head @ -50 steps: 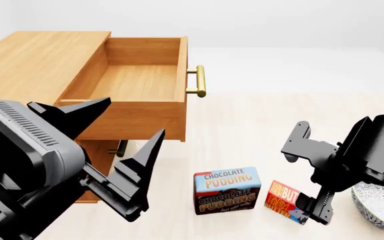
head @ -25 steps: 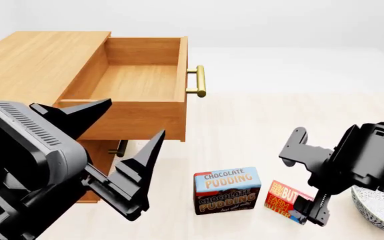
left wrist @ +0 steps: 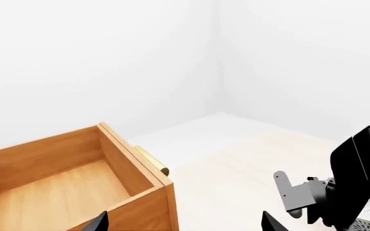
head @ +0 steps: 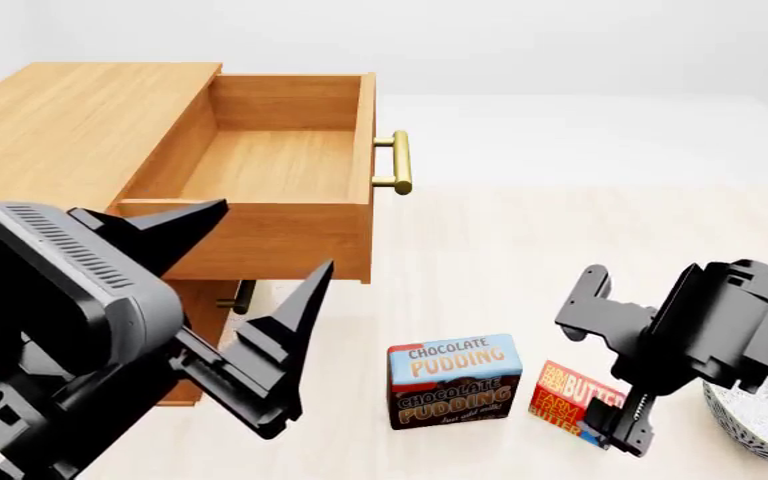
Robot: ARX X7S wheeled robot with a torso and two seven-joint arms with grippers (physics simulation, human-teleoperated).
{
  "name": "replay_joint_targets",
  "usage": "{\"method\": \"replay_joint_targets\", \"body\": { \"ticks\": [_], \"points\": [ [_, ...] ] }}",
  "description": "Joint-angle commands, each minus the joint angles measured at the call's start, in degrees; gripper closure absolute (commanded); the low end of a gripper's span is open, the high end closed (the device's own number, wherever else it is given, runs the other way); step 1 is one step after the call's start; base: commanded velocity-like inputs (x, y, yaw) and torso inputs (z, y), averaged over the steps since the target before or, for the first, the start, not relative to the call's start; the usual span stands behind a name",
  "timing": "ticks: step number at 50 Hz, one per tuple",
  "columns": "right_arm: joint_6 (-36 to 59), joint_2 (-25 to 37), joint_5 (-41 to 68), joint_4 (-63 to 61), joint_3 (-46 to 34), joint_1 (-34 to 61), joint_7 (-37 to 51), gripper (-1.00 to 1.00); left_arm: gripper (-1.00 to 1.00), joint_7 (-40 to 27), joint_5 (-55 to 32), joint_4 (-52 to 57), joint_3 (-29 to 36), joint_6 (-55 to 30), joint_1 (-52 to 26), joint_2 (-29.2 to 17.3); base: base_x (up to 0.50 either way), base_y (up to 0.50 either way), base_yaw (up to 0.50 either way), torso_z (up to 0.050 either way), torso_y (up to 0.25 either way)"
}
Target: Put the butter at the back in the top drawer of the cabinet and close it.
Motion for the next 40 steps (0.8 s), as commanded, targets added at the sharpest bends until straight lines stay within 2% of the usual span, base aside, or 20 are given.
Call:
{"method": "replay_joint_targets", "body": {
  "ticks": [1, 33, 34, 40],
  "points": [
    [-1.81, -1.25, -0.73, 2.51, -0.12, -1.85, -0.49, -1.00, -1.00, -0.10, 0.28, -0.28, 0.04, -0.08, 0.42, 0.45, 0.00, 0.00, 0.00, 0.000, 0.000],
    [-4.99, -3.71, -1.97, 7.56, -1.14, -5.54, -3.98, -1.00, -1.00, 0.12, 0.71, -0.75, -0.14, -0.11, 1.25, 0.58, 0.00, 0.00, 0.00, 0.000, 0.000],
    [-5.04, -3.65, -1.94, 7.53, -1.11, -5.54, -4.05, 1.00, -1.00, 0.11, 0.69, -0.77, -0.16, -0.13, 1.26, 0.61, 0.00, 0.00, 0.00, 0.000, 0.000],
    [-5.11, -3.10, -1.89, 6.71, -1.09, -5.44, -4.10, 1.00, -1.00, -0.03, 0.56, -0.71, -0.28, -0.33, 1.17, 0.74, 0.00, 0.00, 0.00, 0.000, 0.000]
  ]
}}
